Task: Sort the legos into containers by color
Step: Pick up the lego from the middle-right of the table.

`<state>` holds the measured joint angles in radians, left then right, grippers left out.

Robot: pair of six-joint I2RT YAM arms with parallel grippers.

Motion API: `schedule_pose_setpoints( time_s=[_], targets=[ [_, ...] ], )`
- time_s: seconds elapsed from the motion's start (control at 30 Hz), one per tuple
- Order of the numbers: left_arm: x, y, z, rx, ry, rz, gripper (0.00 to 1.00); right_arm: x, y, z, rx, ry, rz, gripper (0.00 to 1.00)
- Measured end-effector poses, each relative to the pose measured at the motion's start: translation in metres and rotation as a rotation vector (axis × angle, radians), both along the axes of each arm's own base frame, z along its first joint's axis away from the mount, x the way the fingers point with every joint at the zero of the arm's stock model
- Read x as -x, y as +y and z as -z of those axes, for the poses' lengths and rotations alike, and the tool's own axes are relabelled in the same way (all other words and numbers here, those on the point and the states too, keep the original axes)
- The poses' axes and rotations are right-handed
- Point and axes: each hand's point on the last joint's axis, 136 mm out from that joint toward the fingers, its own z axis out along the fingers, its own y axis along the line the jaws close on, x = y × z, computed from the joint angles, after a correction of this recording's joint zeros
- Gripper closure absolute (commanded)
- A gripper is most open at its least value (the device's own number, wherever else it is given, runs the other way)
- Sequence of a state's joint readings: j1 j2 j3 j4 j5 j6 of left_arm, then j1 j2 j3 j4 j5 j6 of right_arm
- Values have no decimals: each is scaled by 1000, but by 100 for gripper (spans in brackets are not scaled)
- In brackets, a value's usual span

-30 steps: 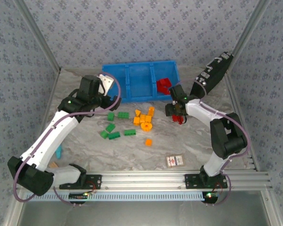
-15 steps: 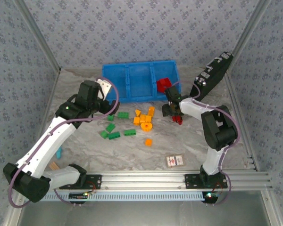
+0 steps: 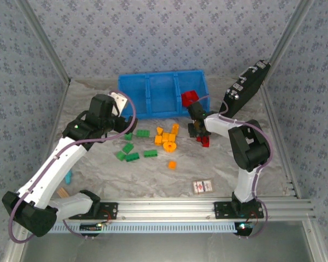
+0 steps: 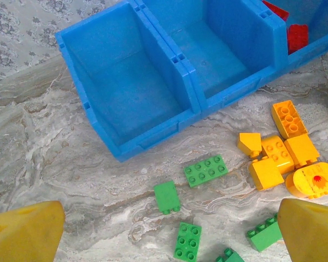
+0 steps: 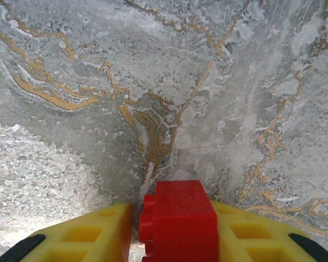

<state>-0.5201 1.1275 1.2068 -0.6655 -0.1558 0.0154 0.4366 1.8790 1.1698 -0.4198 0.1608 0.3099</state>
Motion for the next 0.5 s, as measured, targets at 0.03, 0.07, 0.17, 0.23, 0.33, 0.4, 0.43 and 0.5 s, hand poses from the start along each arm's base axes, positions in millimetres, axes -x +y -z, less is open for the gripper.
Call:
schedule_pose_setpoints(
  time_s=[0.03, 0.07, 0.17, 0.23, 0.33, 0.4, 0.43, 0.5],
  targets=[
    [0, 0, 0, -1, 0, -2, 0, 0, 0, 0, 0, 0, -1, 66],
    [0, 0, 0, 0, 0, -3, 0, 0, 0, 0, 0, 0, -1, 66],
    [0, 1, 2, -2, 4, -3, 0, 1, 1, 0, 1, 1, -3, 70],
    [1, 1, 3, -5, 8, -3, 0, 1, 2, 0, 1, 1, -4, 71],
    [1, 1, 4, -6, 10, -3, 0, 0, 2, -4, 3, 5, -5, 73],
    [1, 1, 5, -7, 13, -3, 0, -4, 4, -10, 0, -2, -6, 74],
    [1, 1, 6, -8, 14, -4, 0, -6, 5, -13, -2, -6, -6, 74],
    [1, 2, 6, -13, 13, -8, 0, -12, 8, -21, -8, -20, -8, 75]
  ],
)
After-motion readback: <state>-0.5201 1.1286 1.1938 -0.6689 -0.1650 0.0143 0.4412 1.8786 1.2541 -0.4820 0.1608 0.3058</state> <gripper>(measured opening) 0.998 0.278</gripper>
